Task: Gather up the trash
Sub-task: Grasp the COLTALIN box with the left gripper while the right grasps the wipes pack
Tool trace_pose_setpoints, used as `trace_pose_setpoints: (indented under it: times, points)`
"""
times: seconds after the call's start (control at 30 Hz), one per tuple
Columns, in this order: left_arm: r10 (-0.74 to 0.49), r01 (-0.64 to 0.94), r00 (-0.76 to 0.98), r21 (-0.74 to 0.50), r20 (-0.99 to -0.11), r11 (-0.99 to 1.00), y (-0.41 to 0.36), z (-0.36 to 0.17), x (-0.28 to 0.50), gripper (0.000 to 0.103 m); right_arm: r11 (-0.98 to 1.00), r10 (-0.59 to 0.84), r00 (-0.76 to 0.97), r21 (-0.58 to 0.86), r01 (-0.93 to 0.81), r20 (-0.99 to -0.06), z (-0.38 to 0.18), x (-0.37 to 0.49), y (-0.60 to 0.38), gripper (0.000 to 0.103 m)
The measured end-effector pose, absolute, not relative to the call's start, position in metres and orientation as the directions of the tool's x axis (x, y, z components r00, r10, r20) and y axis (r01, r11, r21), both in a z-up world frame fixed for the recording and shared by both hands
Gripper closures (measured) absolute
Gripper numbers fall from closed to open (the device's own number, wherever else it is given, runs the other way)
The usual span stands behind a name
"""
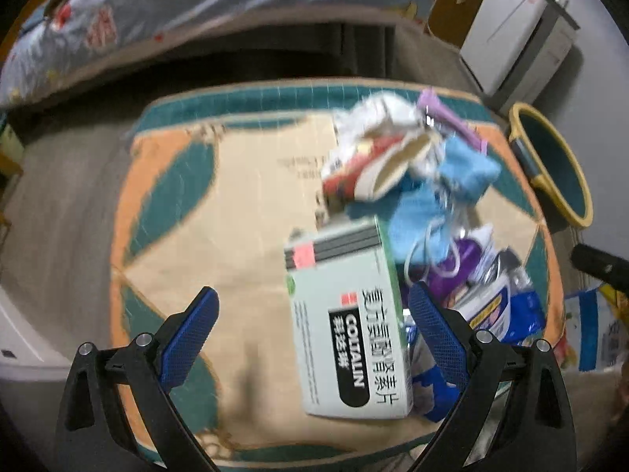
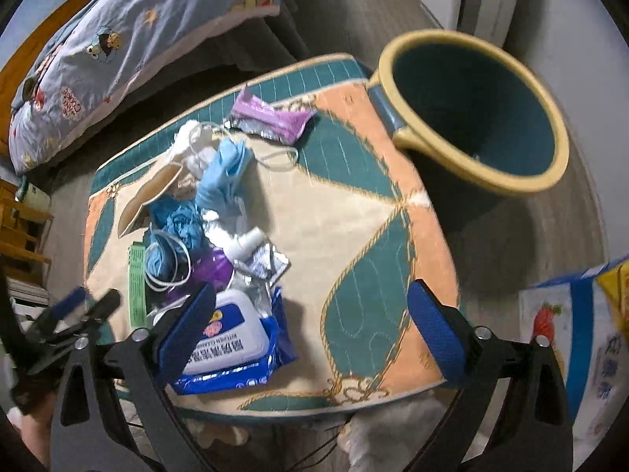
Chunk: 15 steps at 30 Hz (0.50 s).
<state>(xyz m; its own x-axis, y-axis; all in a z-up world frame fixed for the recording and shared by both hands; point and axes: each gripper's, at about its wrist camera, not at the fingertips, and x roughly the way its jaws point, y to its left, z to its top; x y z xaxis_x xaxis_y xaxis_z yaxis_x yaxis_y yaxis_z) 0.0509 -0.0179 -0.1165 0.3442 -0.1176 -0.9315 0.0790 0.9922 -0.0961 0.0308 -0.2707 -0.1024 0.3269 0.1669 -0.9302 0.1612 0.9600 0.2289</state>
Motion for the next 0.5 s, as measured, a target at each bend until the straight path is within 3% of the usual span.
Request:
trace_pose_setpoints:
  times: [0.23,0.5]
  points:
    - [-0.141,0.114,0.292,-0.112,-0.946,0.987,-0.027,-0.133,0.053,0.007,0.971,0.186,0.269,0.218,0.094,-0.945,-0.114,0.029,-0.261,0.04]
    - [-0.155,0.08,0.218,-0.141,-0.963,0.987,-0.018,-0.154,0.06,0.009,0.978,0.206,0.16,0.209,0.003,-0.965,-0.138,0.031,-0.237,0.063]
